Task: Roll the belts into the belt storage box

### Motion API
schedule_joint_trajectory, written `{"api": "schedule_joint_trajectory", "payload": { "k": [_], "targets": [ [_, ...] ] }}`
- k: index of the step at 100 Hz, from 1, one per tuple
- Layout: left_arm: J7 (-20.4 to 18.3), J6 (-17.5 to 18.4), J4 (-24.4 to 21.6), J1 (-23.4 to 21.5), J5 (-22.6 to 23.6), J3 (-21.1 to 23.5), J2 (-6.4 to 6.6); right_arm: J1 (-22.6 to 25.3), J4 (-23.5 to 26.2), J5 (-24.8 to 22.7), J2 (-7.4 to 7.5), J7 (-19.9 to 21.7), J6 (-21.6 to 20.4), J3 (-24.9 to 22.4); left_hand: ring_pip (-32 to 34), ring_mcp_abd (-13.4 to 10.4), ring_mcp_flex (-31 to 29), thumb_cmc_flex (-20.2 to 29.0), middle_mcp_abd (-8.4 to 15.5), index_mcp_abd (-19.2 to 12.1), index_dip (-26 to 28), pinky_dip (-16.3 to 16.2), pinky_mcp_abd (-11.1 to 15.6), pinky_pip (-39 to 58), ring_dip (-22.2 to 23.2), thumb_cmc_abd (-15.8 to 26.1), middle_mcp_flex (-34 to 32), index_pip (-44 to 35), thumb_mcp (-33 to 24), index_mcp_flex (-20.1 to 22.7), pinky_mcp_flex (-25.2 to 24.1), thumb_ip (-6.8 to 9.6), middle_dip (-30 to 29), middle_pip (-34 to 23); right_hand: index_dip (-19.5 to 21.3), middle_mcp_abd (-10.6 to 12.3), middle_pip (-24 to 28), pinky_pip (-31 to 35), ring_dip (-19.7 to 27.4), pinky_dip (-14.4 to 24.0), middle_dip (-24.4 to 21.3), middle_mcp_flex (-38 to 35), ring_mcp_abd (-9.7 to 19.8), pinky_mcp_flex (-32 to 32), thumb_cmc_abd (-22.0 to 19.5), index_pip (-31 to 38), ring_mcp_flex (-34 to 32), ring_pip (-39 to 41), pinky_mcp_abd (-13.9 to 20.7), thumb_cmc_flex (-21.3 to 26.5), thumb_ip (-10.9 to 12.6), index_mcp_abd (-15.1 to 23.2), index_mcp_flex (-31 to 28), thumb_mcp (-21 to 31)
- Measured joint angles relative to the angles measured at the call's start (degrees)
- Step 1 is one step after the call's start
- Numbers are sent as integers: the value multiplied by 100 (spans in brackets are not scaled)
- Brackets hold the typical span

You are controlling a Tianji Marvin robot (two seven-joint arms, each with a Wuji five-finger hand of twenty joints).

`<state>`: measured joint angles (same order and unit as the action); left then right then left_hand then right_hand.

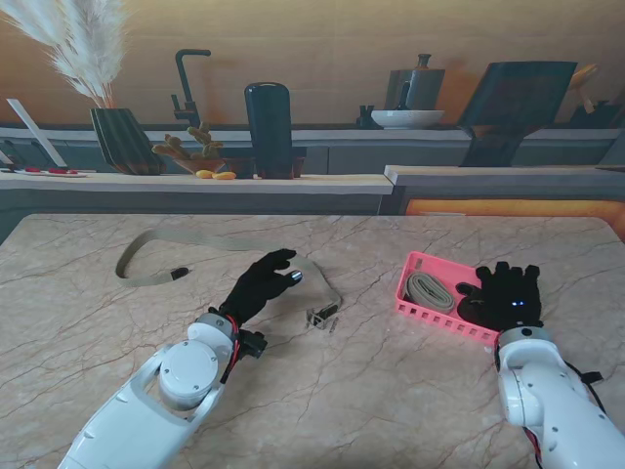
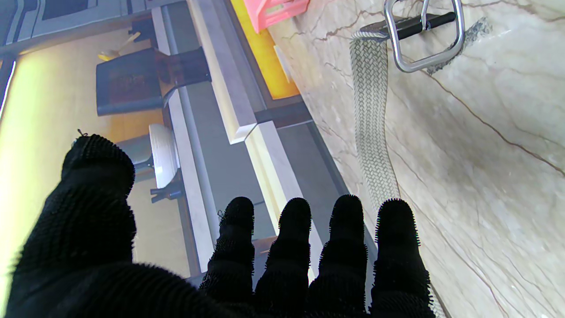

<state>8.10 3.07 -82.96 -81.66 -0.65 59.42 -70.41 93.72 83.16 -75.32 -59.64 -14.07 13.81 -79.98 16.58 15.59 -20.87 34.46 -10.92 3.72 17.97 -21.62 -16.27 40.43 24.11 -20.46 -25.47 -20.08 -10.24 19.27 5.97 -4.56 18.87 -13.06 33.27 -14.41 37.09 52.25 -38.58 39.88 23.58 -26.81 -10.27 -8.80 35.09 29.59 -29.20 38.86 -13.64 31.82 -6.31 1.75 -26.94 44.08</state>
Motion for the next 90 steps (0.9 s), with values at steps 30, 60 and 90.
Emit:
{"api": "schedule_joint_trajectory", "payload": {
  "k": [30,60,90],
  "targets": [
    [89,33,-91,-105,166,106,7,91,520,618,18,425,-1775,-21,8,2,-66,142,0,0,1,0,-138,73,51,14,-172,0,0,79,2,0,0,0,10,254,-434,-346,269,-61,-94,-93,218,-363,-93,220,-118,-612,3,-1,1,869,228,-75],
    [77,37,-109,-126,188,140,20,-1218,-248,727,193,687,-3112,1183,94,14,-168,204,0,0,56,-1,-140,145,71,19,-241,0,10,191,41,0,1,0,-49,667,-584,-604,408,-65,-103,-679,498,-586,-93,355,-463,-1068,29,-198,1,1069,246,-71],
    [94,42,-125,-147,189,172,21,-2300,-754,1545,148,1270,-2856,2429,130,37,-219,205,0,0,57,-4,-141,166,128,45,-307,0,71,191,50,0,1,0,-411,673,-695,-877,525,-65,-118,-664,504,-492,-85,-21,-454,-1316,27,-541,7,343,677,-75]
  ]
}}
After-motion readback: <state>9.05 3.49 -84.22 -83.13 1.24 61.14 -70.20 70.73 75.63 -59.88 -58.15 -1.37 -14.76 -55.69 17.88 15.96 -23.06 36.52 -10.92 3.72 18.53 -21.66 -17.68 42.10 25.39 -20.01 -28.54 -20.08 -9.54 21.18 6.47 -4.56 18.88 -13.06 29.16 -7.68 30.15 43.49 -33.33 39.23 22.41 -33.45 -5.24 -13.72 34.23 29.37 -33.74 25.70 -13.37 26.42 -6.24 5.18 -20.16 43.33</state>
